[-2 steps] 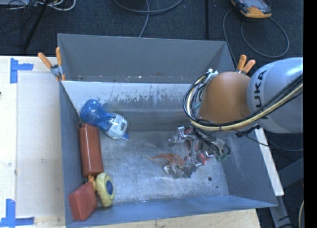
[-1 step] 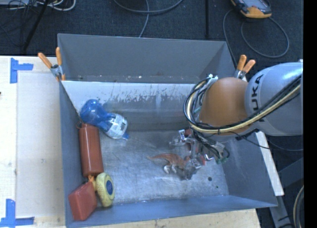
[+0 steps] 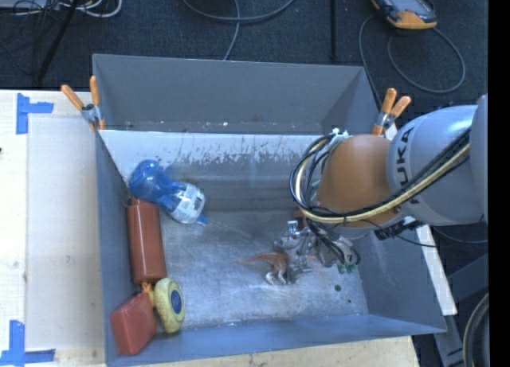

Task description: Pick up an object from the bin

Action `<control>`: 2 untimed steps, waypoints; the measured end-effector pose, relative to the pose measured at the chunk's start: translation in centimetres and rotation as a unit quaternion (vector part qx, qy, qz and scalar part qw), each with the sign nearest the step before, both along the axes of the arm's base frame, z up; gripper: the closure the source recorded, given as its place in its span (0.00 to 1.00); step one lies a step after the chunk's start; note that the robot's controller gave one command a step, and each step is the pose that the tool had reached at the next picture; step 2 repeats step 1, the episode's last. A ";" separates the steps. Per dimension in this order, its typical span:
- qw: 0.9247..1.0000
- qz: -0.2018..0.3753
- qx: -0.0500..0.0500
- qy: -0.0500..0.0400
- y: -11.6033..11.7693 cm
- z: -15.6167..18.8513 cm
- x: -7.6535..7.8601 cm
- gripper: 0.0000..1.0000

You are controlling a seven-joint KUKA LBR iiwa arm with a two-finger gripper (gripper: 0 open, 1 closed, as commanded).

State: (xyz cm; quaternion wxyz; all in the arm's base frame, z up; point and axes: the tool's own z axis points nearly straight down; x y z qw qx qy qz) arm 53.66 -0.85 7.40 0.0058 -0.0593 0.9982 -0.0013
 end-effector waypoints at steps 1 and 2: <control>1.000 0.000 0.000 0.000 0.0 0.0 0.0 1.00; 1.000 0.000 0.000 0.000 0.0 0.0 0.0 1.00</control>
Offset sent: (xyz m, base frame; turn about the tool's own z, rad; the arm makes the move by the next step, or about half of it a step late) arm 0.0002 0.0000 0.0691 0.0000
